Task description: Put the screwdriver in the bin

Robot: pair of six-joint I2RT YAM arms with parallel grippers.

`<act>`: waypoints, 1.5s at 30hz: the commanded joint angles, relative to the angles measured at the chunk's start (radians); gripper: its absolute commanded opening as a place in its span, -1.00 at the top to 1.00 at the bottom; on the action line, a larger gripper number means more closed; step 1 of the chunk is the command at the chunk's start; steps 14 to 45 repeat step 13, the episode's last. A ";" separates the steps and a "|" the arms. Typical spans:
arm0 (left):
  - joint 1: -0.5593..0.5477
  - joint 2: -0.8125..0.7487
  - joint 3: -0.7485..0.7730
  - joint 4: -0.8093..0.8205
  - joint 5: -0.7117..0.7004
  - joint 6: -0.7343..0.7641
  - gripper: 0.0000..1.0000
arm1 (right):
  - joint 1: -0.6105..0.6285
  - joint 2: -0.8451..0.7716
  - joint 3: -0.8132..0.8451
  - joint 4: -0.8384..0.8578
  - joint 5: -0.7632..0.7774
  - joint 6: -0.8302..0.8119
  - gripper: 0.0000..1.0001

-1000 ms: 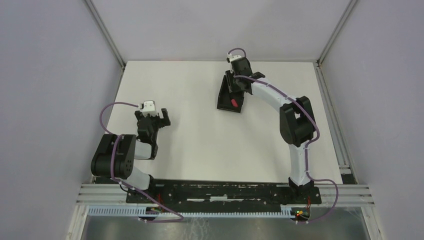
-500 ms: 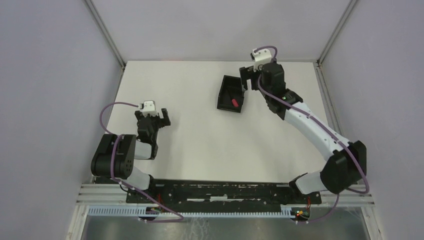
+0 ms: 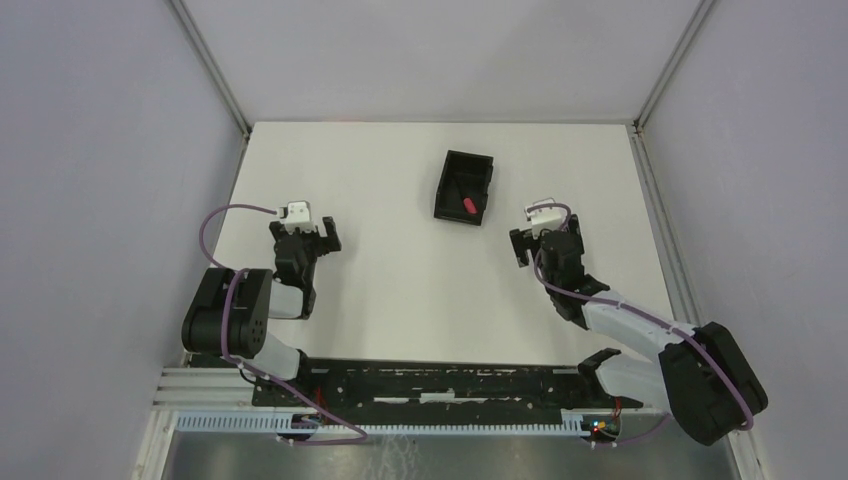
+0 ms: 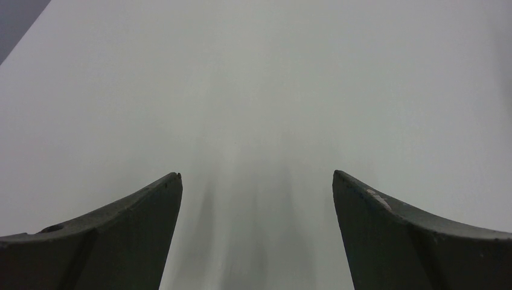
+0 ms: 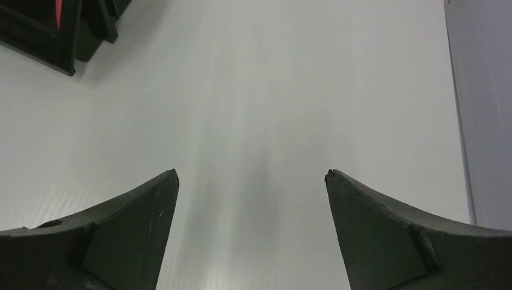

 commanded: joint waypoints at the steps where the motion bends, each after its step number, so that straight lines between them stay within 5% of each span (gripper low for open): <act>1: -0.003 0.003 0.005 0.053 -0.003 0.017 -1.00 | 0.002 -0.042 -0.093 0.232 0.009 0.039 -0.96; 45: -0.003 0.005 0.006 0.051 -0.002 0.015 -1.00 | 0.000 -0.009 -0.120 0.267 0.008 0.059 -0.96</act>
